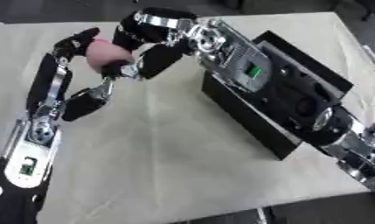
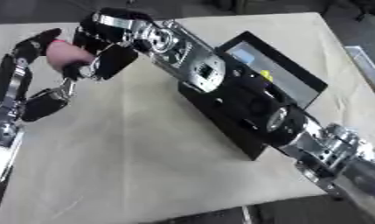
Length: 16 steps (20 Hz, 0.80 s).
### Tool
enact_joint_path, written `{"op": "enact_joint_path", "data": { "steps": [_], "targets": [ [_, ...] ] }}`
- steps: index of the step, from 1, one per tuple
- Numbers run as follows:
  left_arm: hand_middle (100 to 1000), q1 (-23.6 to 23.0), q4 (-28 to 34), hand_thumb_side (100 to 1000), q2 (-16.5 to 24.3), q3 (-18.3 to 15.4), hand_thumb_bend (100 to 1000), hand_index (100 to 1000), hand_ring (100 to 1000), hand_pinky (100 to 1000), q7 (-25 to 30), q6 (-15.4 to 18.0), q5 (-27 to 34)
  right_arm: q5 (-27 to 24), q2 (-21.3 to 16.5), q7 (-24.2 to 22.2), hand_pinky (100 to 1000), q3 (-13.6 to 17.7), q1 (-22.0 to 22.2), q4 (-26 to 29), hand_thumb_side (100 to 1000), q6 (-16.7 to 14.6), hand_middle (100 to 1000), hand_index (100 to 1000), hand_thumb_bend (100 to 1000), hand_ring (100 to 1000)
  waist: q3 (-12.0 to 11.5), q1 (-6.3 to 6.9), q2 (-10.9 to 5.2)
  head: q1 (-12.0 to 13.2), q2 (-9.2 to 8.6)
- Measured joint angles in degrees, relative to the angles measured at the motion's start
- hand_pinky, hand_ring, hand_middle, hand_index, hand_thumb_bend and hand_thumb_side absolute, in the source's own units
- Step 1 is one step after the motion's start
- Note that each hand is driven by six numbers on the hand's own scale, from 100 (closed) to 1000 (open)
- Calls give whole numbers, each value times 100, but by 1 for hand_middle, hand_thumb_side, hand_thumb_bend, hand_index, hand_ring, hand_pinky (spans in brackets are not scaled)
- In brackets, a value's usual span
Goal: Pick up the objects with one hand, pass them to the other hand, and then place them into the box on the other side of the table.
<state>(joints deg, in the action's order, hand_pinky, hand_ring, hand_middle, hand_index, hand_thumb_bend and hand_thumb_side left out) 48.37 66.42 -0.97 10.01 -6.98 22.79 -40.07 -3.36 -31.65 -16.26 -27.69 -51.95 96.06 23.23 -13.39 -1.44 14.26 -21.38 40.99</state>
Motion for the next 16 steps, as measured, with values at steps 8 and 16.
{"op": "enact_joint_path", "data": {
  "steps": [8,16],
  "targets": [
    [711,-34,2,855,193,-124,769,927,724,744,-274,-631,-412,-304,-287,125,881,205,217,371,100,112,431,487,399,668,41,34,-45,-43,21],
    [710,-199,61,797,811,-190,618,916,714,745,-108,-628,-304,-959,-944,315,889,732,752,831,100,292,443,503,384,676,105,36,-92,-123,27]
  ]
}}
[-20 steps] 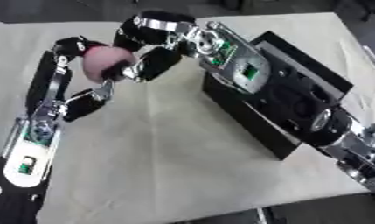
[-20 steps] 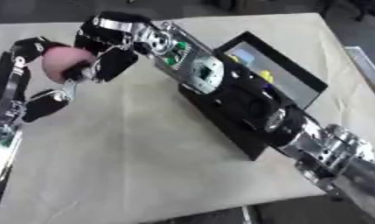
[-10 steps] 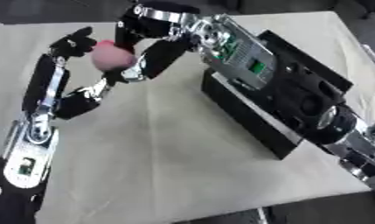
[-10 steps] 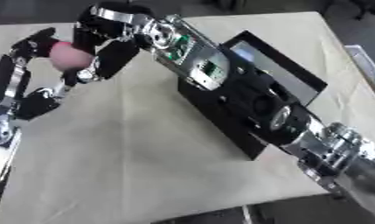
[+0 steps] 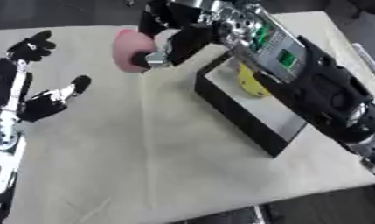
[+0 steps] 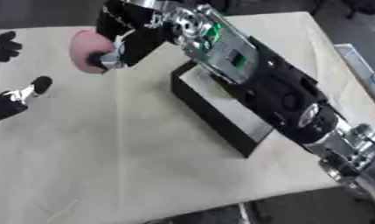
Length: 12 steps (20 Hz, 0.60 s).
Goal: Pick up the objects with one hand, pass them to the other hand, and then place them into the box on the other side of the table.
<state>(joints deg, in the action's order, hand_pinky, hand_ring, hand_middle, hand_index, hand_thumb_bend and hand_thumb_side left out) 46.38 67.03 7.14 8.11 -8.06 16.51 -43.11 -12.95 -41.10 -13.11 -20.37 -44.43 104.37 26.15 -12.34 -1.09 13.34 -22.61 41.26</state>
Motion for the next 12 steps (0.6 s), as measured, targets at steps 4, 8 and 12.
{"op": "enact_joint_path", "data": {
  "steps": [4,8,12],
  "targets": [
    [695,-88,184,697,410,-41,530,903,699,734,150,30,289,-448,-428,180,890,381,448,226,100,31,449,511,375,678,27,3,0,-135,1],
    [668,-304,438,611,869,-162,447,874,673,709,195,-114,856,-769,-850,476,890,811,1027,400,100,-29,454,517,367,681,52,13,1,-316,-5],
    [638,-671,802,607,1350,-434,382,842,642,687,154,-429,1742,-899,-1175,889,887,1254,1672,448,100,-160,457,521,367,682,61,32,17,-471,-11]
  ]
}}
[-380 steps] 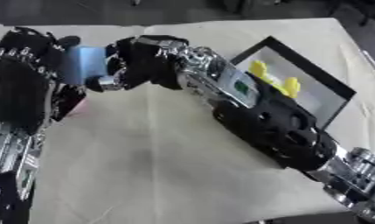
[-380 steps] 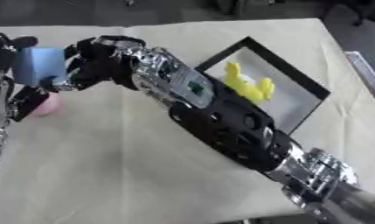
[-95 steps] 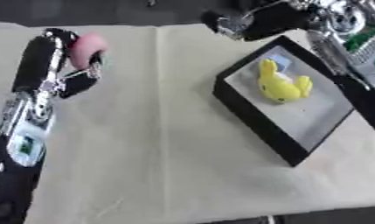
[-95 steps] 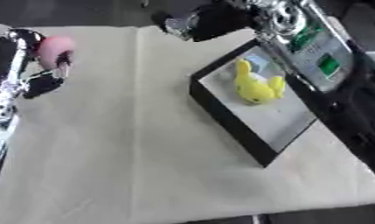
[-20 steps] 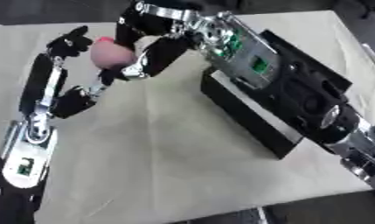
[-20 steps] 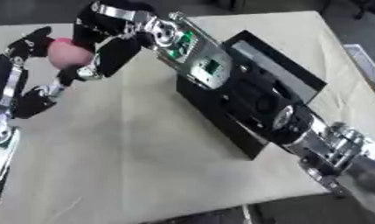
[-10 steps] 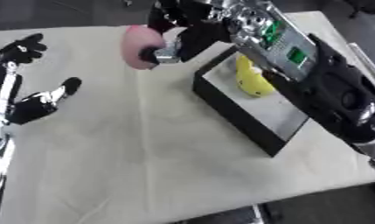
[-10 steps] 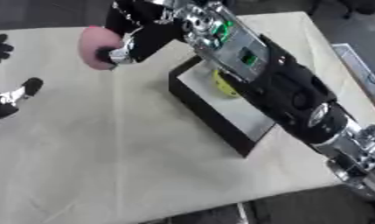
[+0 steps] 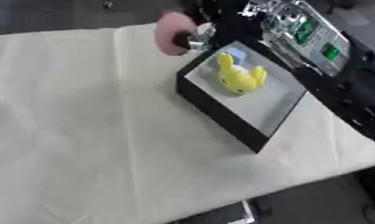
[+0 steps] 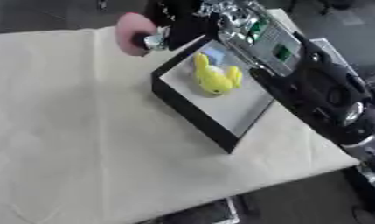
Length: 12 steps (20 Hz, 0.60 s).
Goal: Pick up the objects with one hand, pass them to the other hand, and then place them into the box on the other side of the table.
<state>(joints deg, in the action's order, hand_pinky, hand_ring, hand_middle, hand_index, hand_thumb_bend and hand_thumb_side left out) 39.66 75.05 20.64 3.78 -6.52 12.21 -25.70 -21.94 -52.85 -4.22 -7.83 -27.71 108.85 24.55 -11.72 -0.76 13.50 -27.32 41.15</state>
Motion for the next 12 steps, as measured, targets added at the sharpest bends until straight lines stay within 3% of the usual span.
{"op": "enact_joint_path", "data": {
  "steps": [4,8,12],
  "targets": [
    [631,-506,391,612,383,-414,368,832,635,680,-266,-336,832,126,-142,509,882,418,696,-166,100,-149,464,532,356,685,0,7,36,-136,-52],
    [632,-844,685,625,551,-737,368,835,634,678,-563,-549,1272,444,-142,994,874,703,1174,-561,100,-281,487,564,325,695,-17,37,53,-265,-100],
    [642,-1054,899,644,565,-969,372,843,638,678,-810,-612,1513,802,-131,1339,875,852,1448,-969,100,-432,597,697,361,738,-34,43,76,-304,-143]
  ]
}}
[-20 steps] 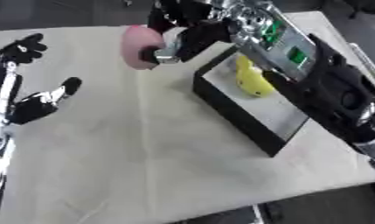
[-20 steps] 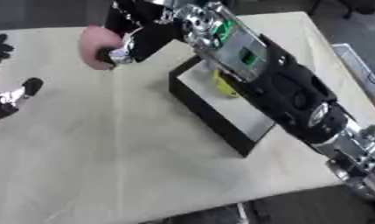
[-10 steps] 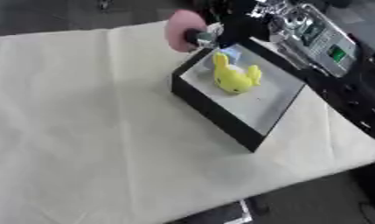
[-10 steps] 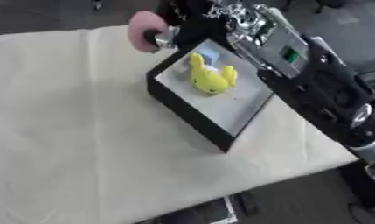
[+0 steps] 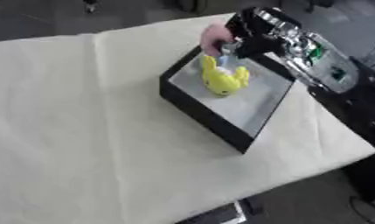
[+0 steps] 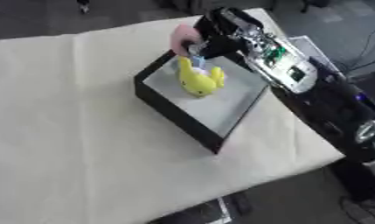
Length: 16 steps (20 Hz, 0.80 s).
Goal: Pick up the objects with one hand, pass them to the other hand, and then place them into the box on the other side of the table.
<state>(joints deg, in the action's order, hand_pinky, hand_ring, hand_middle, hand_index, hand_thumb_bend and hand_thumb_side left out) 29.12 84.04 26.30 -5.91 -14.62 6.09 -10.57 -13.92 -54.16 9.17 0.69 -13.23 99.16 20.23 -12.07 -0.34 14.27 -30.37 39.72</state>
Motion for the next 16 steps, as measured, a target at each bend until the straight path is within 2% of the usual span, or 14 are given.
{"op": "enact_joint_path", "data": {
  "steps": [2,3,5,6,8,10,12,13,14,16],
  "targets": [
    [645,-58,62,643,-3,-86,374,844,641,680,-92,-30,59,189,16,52,885,42,105,-118,100,-98,723,832,351,787,-4,12,9,10,-13],
    [645,-80,93,641,-4,-127,374,844,641,680,-136,-47,73,305,39,40,895,66,162,-156,100,-155,759,872,362,812,-4,18,22,30,-15],
    [646,-123,153,643,-6,-197,374,845,641,680,-226,-81,99,582,84,-63,926,103,277,-200,102,-289,858,973,459,876,-6,25,39,73,-38],
    [647,-146,179,644,-7,-227,374,847,642,681,-266,-99,106,733,104,-135,946,129,334,-207,188,-363,920,1000,502,918,-6,25,40,97,-56],
    [647,-168,213,643,-7,-273,375,848,643,681,-334,-128,123,1029,148,-268,968,201,421,-217,276,-507,997,1000,435,961,-8,22,43,135,-60],
    [647,-192,243,640,-7,-306,375,847,642,681,-377,-152,130,1242,212,-336,978,280,479,-239,338,-631,1000,1000,354,980,-10,22,51,177,-60],
    [646,-202,270,638,-9,-335,376,847,642,680,-410,-174,130,1325,294,-326,988,364,523,-232,361,-752,1000,1000,261,994,-10,22,52,234,-60],
    [645,-205,273,637,-10,-351,376,847,641,680,-427,-184,130,1318,338,-282,993,410,525,-199,362,-806,1000,1000,157,999,-9,23,52,265,-60],
    [645,-212,275,637,-11,-365,375,846,641,679,-443,-189,130,1270,389,-205,997,460,525,-155,351,-859,1000,1000,100,1000,-9,24,52,300,-61],
    [642,-227,291,636,-29,-402,374,845,639,677,-479,-205,139,1010,495,40,1000,558,522,17,257,-952,1000,1000,100,998,-11,24,52,383,-63]
  ]
}}
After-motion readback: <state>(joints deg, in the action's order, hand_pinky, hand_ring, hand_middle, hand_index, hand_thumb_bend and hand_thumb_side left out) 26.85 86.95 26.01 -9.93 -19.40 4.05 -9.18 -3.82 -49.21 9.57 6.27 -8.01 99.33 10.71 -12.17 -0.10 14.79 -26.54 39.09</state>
